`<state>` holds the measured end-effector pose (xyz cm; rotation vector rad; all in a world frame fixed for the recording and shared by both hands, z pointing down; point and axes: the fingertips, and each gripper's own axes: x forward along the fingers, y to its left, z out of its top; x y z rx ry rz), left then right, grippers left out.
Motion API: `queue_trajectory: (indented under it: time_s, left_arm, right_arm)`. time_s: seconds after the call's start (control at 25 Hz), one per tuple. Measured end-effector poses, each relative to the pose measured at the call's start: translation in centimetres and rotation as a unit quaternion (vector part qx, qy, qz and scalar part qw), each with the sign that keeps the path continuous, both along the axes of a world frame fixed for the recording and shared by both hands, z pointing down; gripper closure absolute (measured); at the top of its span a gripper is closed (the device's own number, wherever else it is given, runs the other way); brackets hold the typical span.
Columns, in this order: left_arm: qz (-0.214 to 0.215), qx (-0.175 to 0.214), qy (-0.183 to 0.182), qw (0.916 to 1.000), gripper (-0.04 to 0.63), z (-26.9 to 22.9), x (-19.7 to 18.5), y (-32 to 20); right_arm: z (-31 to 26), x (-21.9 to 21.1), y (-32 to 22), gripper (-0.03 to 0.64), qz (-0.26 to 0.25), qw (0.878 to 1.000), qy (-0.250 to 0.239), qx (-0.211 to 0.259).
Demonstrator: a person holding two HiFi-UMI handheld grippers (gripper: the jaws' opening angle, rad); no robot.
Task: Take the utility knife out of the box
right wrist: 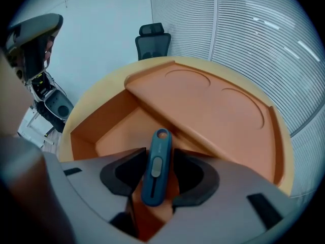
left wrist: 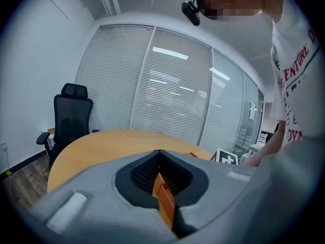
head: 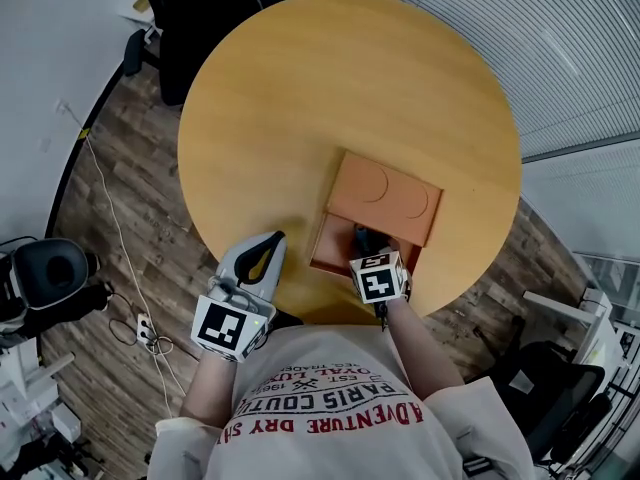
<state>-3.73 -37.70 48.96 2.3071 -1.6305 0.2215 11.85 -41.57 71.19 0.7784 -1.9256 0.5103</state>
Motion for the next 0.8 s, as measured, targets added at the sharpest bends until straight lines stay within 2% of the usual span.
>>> queue_trajectory:
  time_s: [0.16,0.24,0.48,0.8]
  left_arm:
    - [0.004,0.009,-0.002,1.0000,0.600,-0.6,0.1,-0.1]
    - [0.008,0.013,-0.004,0.9999,0.600,-1.0,0.1,-0.2]
    - [0.018,0.025,-0.008,0.9995,0.600,-2.0,0.2,0.1]
    - [0.035,0.047,-0.015,0.9982,0.600,-3.2,0.0,0.7]
  right_arm:
    - [-0.2,-0.1,0.4,0.444,-0.006,1.000,-0.002,0.010]
    - [-0.2,-0.3,0.6,0.477,-0.013,1.000,-0.001,0.019]
    - [-0.7,-0.3,0.8,0.482,-0.019,1.000,-0.001,0.020]
    - [-3.9,-0.1,1.1,0.483,0.003,0.998,-0.032,0.046]
